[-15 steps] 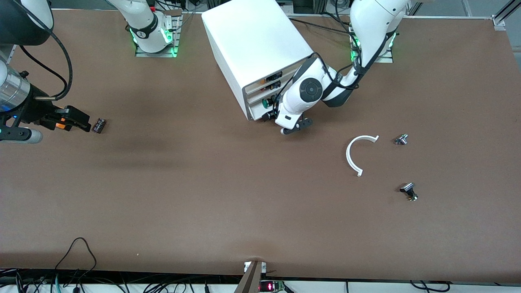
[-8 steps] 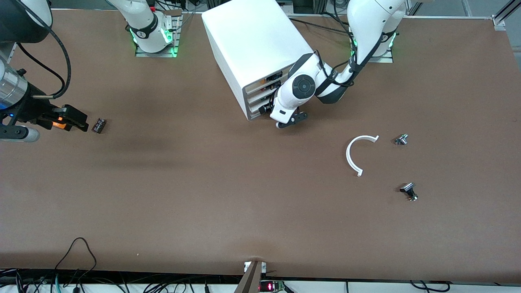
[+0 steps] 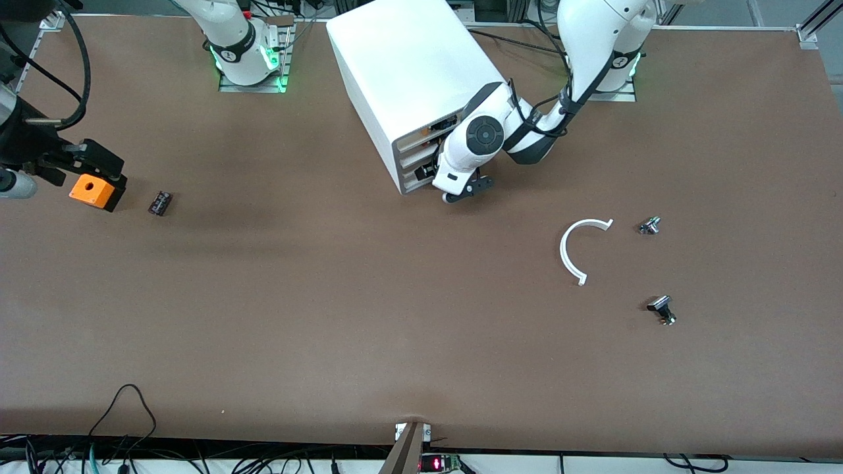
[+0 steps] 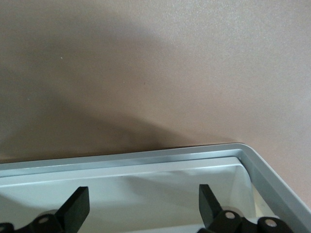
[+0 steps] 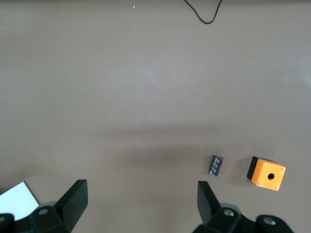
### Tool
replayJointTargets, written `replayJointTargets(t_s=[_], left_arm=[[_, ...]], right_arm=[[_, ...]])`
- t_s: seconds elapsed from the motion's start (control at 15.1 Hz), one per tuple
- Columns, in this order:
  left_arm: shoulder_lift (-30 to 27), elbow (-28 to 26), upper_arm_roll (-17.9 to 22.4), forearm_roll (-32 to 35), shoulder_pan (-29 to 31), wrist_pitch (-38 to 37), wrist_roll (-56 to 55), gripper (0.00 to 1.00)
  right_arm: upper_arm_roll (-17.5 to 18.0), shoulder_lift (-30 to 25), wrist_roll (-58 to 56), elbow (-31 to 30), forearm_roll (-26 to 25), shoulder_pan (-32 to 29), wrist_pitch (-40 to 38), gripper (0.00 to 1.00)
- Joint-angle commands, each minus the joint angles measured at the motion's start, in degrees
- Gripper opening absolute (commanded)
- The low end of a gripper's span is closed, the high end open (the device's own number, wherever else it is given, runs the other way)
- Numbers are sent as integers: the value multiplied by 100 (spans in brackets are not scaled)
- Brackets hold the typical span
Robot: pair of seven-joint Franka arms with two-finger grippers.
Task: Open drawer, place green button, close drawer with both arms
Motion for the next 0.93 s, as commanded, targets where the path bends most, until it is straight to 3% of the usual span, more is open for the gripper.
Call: replayJointTargets(t_s=[0.0,0.27,0.6,0.86], left_arm=[[-51,62,-16,-184,-40,-111,-2,99],[-77,385,106,-87,145,-644,103,99],[-77,1817,274,1484,698,-2771,314,99],[-147,2819,282,1636,1190,-4045,1525,99]], right_arm=[[118,-23,-41,207,-71,-102,-331,100],[118,-49,-6,207,-10,-93,-367,100],[118,-111,108,207,17,-93,-498,100],[118,-93,117,207,17,-93,-490,100]])
